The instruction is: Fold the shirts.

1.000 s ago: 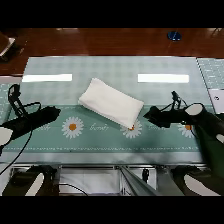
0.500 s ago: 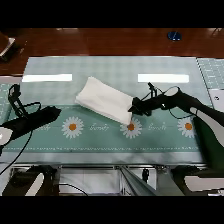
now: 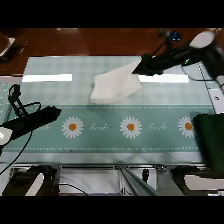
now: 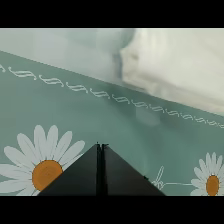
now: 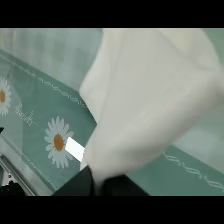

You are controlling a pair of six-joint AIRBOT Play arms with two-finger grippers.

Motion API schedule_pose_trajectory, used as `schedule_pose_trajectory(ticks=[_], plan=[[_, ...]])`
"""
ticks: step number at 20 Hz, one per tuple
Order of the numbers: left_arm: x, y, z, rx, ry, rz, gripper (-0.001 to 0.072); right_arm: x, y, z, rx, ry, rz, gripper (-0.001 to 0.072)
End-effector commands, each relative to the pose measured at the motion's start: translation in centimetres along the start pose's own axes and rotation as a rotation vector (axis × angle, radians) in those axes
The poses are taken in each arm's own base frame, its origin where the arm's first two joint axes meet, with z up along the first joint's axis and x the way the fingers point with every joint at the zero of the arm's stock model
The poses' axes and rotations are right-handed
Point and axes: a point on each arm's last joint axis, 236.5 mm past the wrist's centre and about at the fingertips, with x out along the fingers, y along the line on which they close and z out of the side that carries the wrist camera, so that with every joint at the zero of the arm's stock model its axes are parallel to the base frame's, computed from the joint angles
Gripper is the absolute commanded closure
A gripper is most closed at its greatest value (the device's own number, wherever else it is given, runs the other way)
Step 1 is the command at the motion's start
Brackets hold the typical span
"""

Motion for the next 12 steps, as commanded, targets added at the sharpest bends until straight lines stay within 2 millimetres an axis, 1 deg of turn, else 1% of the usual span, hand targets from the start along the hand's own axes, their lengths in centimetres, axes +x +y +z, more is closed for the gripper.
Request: schedule_pose_trajectory(ticks=[1,2,4,6,9,12], plan=[[0.0,0.0,0.0,0.000,0.000,0.000,0.0676,-8.8,-0.9,1.3,-0.004,-0.066,-0.156,0.0689],[0.0,0.0,0.0,0.000,0.000,0.000,0.0676,-11.2,-1.6,1.3,0.015,-0.089,-0.193,0.0689],[0.0,0.0,0.0,-0.002,0.000,0.000,0.0676,-16.7,-4.8,1.3,0.090,-0.173,-0.335,0.0690],[0.0,-0.2,0.0,-0.010,0.002,-0.007,0.0676,-21.0,-6.9,0.4,0.168,-0.220,-0.380,0.0690],[0.0,-0.4,-0.1,-0.022,0.003,-0.018,0.0676,-26.8,-9.8,-2.8,0.323,-0.266,-0.421,0.0690],[0.0,-0.4,-0.1,-0.022,0.004,-0.019,0.0676,-32.2,-11.8,-6.5,0.457,-0.331,-0.490,0.0690]])
